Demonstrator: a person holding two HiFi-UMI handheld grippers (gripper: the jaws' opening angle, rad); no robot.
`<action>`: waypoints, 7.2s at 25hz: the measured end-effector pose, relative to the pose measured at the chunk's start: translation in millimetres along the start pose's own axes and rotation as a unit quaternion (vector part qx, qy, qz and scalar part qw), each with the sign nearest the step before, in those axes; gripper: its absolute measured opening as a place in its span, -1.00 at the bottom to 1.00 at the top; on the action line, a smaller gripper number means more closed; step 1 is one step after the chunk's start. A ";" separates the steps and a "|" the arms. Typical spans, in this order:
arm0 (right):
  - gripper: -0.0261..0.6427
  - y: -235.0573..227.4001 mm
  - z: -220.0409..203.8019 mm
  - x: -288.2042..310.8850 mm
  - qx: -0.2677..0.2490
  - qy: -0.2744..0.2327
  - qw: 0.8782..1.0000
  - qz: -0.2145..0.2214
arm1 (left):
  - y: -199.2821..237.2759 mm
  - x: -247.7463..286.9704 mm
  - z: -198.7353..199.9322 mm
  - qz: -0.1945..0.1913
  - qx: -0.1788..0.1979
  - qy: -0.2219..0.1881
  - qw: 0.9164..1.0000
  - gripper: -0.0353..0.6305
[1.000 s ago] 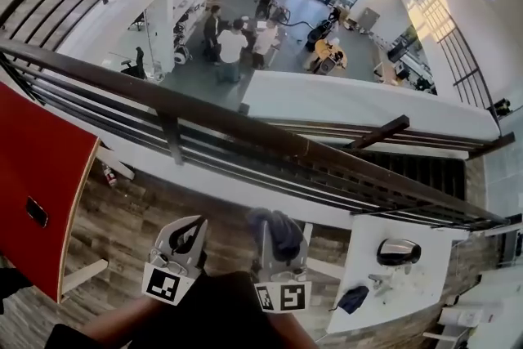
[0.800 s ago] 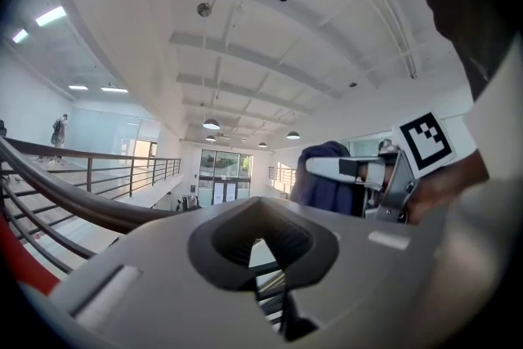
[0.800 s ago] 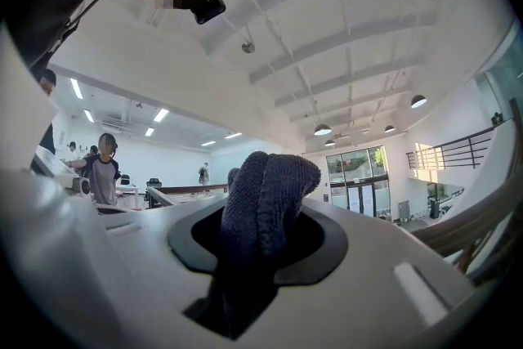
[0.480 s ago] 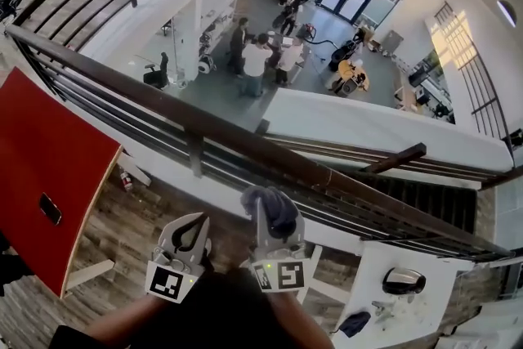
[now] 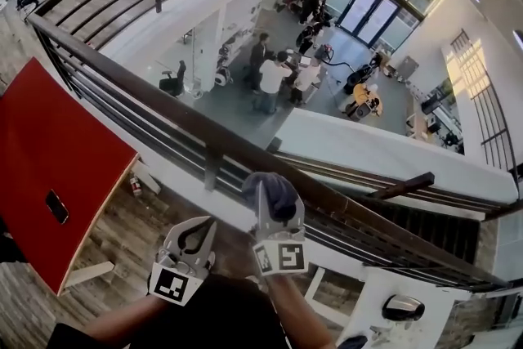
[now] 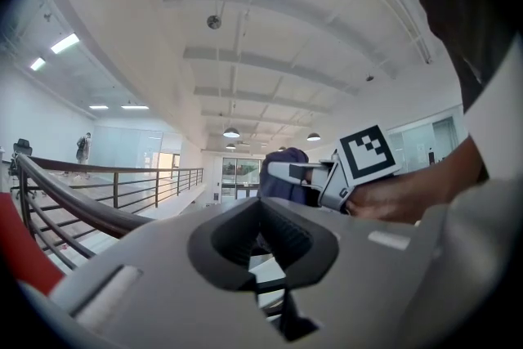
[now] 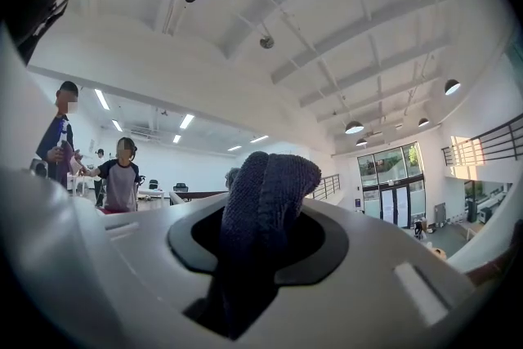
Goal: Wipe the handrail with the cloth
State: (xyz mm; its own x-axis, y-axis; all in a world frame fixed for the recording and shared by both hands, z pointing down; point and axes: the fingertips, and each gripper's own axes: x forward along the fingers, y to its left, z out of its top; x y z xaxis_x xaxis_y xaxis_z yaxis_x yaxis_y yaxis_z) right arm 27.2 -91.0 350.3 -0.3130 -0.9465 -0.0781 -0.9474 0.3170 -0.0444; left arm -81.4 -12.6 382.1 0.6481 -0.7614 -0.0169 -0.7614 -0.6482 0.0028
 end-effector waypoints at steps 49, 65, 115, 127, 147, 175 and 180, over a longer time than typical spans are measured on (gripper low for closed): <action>-0.54 -27.9 -134.2 123.4 -0.065 0.238 0.969 -0.021 | 19.8 -17.3 -8.6 0.028 -0.009 0.013 0.999 -0.90; -0.54 -76.5 -132.6 82.0 -0.055 0.241 0.967 -0.058 | -12.4 -5.4 -5.5 -0.010 -0.004 0.013 1.000 -0.90; -0.53 -229.0 -118.5 -62.5 -0.072 0.263 0.951 -0.148 | -144.7 35.6 -1.6 -0.086 -0.012 0.036 0.996 -0.90; -0.53 -265.6 -117.8 -97.3 -0.070 0.264 0.945 -0.180 | -168.2 40.5 0.1 -0.102 -0.005 0.035 0.994 -0.90; -0.53 -319.7 -108.7 -154.9 -0.066 0.258 0.940 -0.215 | -212.6 45.6 1.7 -0.113 -0.007 0.039 0.993 -0.90; -0.54 -78.5 -133.1 -34.2 0.006 0.189 0.982 -0.017 | -93.9 6.5 -8.1 -0.019 -0.018 0.042 0.999 -0.90; -0.54 -30.9 -185.6 9.2 0.018 0.222 0.975 -0.020 | -32.0 2.0 -0.3 -0.028 -0.015 0.037 0.999 -0.90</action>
State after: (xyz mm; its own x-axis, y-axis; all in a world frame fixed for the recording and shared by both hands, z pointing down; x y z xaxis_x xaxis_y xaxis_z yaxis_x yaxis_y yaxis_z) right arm 41.2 -120.7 535.8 -0.2822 -0.8881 0.3628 -0.9588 0.2742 -0.0746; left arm -55.8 6.6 382.3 0.6900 -0.7216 0.0563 -0.7237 -0.6893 0.0339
